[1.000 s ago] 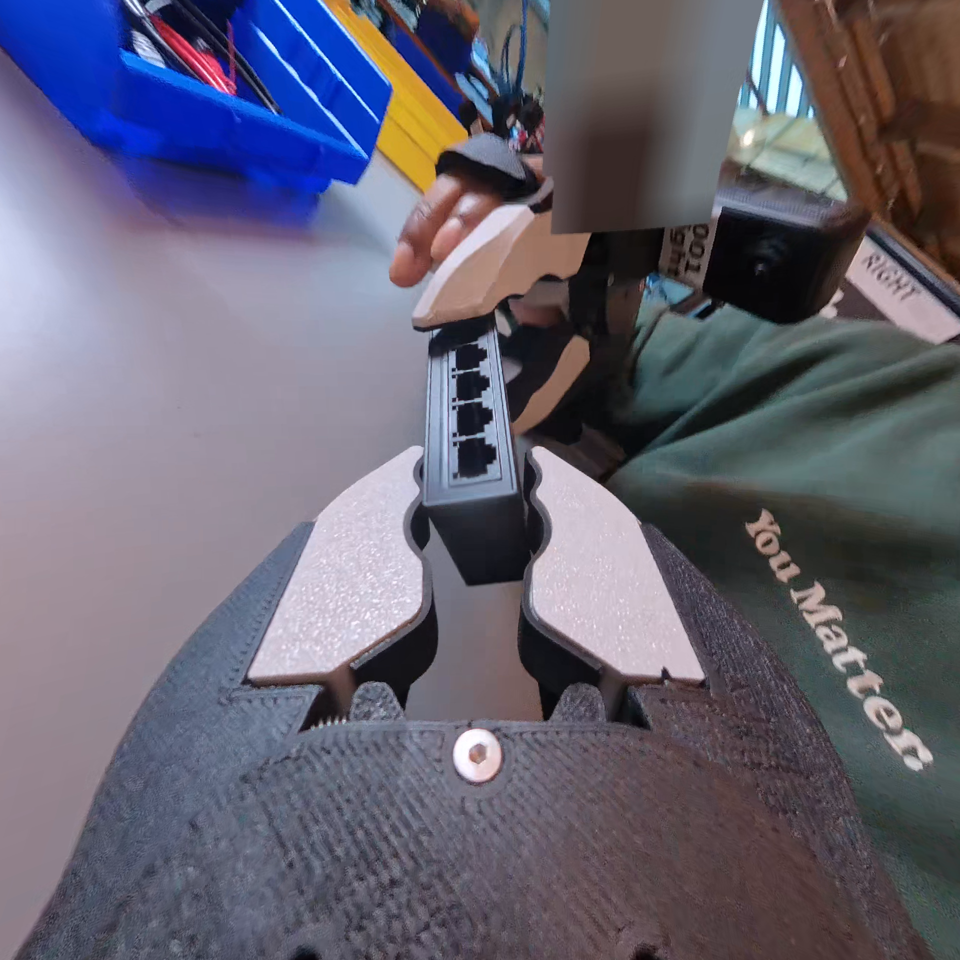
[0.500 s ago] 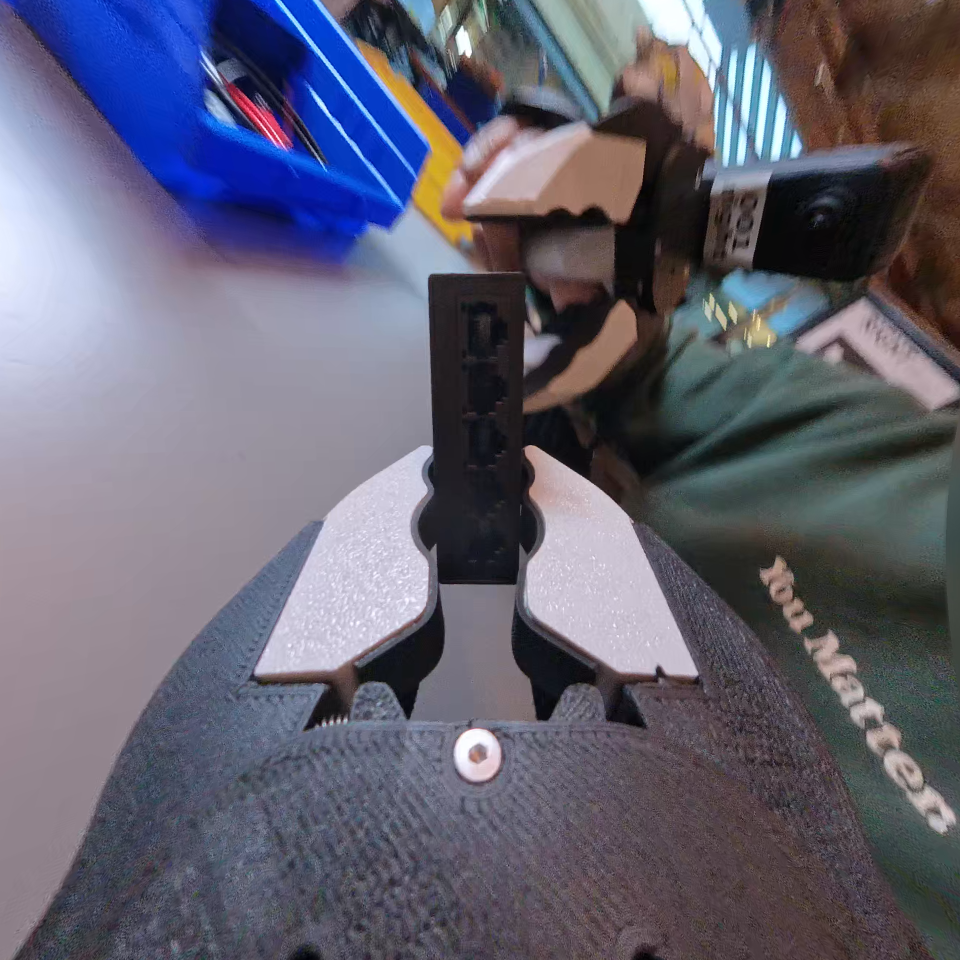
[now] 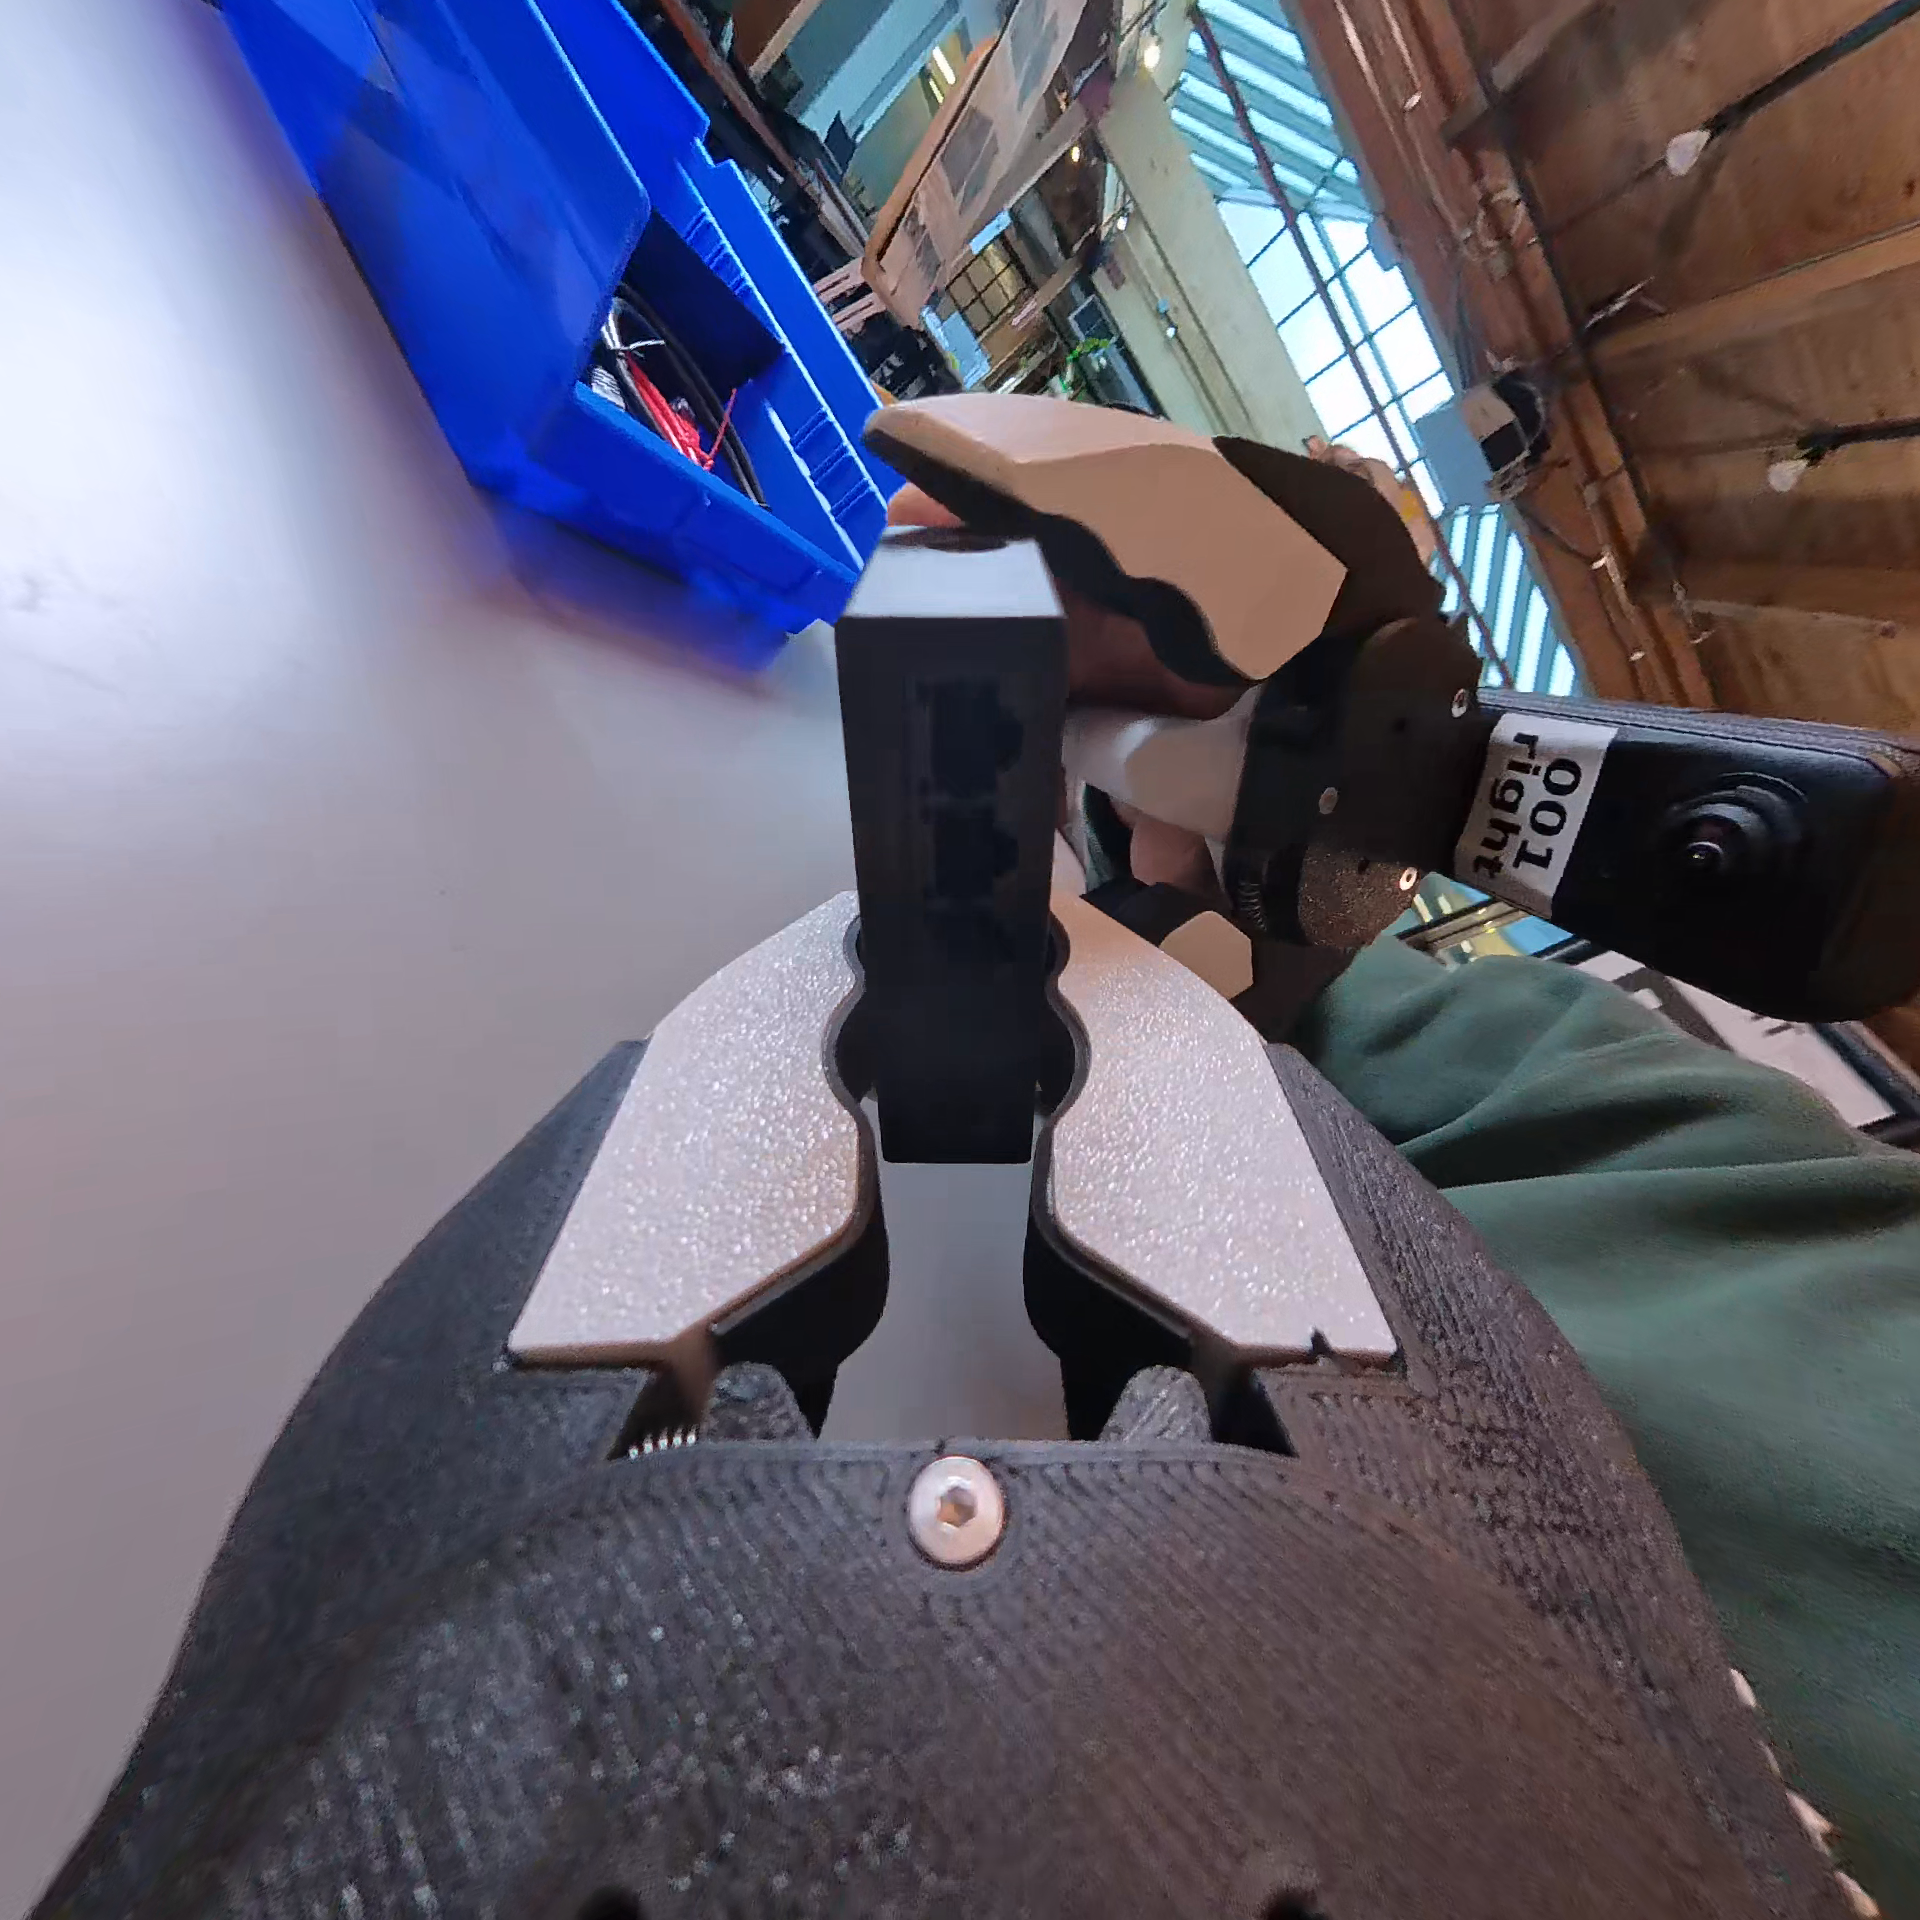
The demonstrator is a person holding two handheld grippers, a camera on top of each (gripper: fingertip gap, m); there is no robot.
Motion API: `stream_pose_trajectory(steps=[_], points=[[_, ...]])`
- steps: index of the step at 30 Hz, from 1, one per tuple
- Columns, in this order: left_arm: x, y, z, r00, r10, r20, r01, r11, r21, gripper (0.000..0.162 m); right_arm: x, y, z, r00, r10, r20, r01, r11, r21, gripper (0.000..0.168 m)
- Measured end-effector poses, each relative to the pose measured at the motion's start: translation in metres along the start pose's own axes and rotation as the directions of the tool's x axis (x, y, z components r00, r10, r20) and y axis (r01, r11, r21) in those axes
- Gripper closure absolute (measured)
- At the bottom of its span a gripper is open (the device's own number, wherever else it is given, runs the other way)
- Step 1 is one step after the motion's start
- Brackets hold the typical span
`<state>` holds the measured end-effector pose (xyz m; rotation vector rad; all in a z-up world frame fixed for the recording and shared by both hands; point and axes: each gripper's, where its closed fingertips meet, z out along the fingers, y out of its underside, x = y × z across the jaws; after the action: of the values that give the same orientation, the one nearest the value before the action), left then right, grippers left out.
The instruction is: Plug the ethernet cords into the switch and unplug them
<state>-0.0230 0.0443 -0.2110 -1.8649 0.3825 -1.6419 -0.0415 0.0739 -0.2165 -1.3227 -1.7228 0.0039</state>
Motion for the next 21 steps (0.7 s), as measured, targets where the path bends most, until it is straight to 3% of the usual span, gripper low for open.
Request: stream_pose_trajectory(steps=[1,6,9,16,18,21], points=[[0.001,-0.002,-0.001,1.0,-0.018,-0.019,0.019,1.0,0.015,0.134,0.0,-0.002,0.0,1.0,0.013,0.008,-0.013,1.0,0.016,0.065],[0.01,0.001,-0.003,0.98,-0.131,-0.148,0.134,0.991,0.012,0.133,-0.006,-0.017,-0.005,0.965,0.198,0.169,-0.231,0.952,0.2,0.066],[0.015,0.012,-0.001,0.966,-0.171,-0.195,0.161,0.985,-0.066,0.134,-0.012,-0.022,-0.012,0.969,0.127,0.211,-0.185,0.941,0.285,0.066],[0.016,0.037,0.004,0.979,-0.136,-0.15,0.102,0.971,-0.217,0.133,-0.034,-0.013,-0.016,0.961,-0.039,0.274,-0.035,0.965,0.261,0.063],[0.017,0.039,0.004,0.978,-0.144,-0.152,0.105,0.966,-0.235,0.132,-0.036,-0.009,-0.015,0.96,-0.05,0.275,-0.019,0.97,0.242,0.064],[0.023,0.035,0.004,0.973,-0.129,-0.189,0.087,0.972,-0.218,0.131,-0.032,-0.012,-0.021,0.954,0.031,0.297,-0.113,0.958,0.263,0.064]])
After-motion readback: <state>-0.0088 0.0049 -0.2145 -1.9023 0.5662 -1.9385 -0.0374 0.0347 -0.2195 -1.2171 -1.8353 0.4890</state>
